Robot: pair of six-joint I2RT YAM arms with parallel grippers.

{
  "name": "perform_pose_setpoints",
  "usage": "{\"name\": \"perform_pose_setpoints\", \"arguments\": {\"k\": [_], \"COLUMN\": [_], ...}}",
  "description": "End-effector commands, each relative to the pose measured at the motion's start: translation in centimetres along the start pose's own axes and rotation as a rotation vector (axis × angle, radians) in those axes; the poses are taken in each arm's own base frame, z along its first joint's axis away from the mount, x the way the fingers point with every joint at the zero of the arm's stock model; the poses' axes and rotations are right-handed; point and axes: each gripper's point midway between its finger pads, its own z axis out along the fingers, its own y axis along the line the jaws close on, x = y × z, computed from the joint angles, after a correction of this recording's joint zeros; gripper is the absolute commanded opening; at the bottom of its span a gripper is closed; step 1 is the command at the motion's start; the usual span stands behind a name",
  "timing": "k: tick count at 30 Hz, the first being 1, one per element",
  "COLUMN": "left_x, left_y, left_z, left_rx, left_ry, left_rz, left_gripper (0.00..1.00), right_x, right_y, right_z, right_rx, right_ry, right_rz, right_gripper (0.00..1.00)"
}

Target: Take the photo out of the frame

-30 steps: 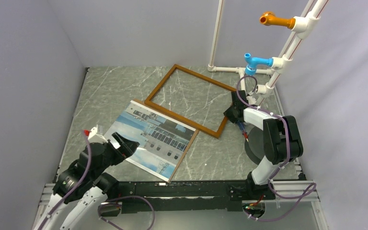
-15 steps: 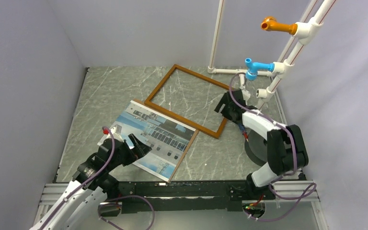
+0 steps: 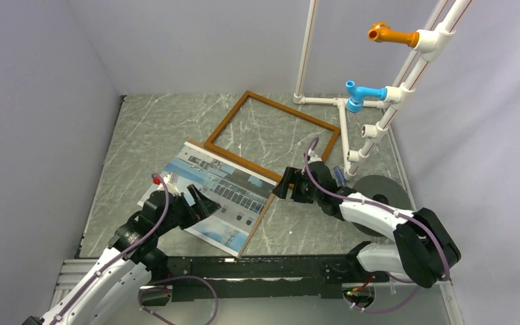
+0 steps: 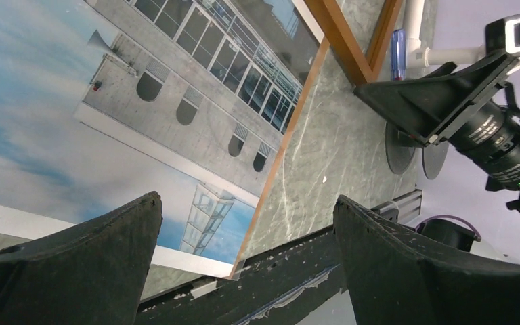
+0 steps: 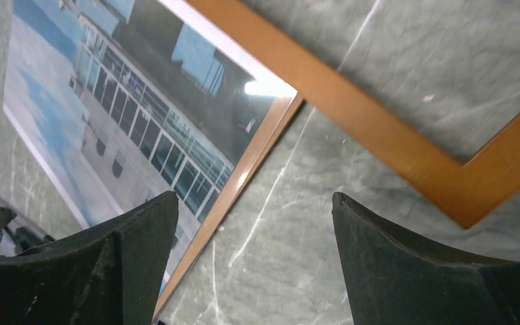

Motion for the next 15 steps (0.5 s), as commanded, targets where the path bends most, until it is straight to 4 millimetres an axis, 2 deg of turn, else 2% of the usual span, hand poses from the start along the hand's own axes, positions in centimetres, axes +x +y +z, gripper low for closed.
{"name": "perform_pose_setpoints", "arguments": {"k": [1, 6, 15], "left_x": [-0.2, -0.1, -1.4], "left_y": [-1.7, -1.8, -2.9], "left_z": [0.0, -0.5, -2.4], "left_rx": [0.076, 0.084, 0.098], "left_ry": [0.004, 0.005, -0.043], "left_rz": [0.015, 0.004, 0.025], "left_gripper": [0.99, 0.99, 0.99], "right_x": [-0.8, 0.2, 0.3], "right_y": [3.6, 2.6, 1.1], "right_z": [0.1, 1.2, 4.8], "right_rx": [-0.173, -0.169, -0.095], "right_ry": [-0.041, -0.043, -0.036], "right_rz": [0.070, 0.104, 0.069], "right_gripper": [0.83, 0.82, 0.82]}}
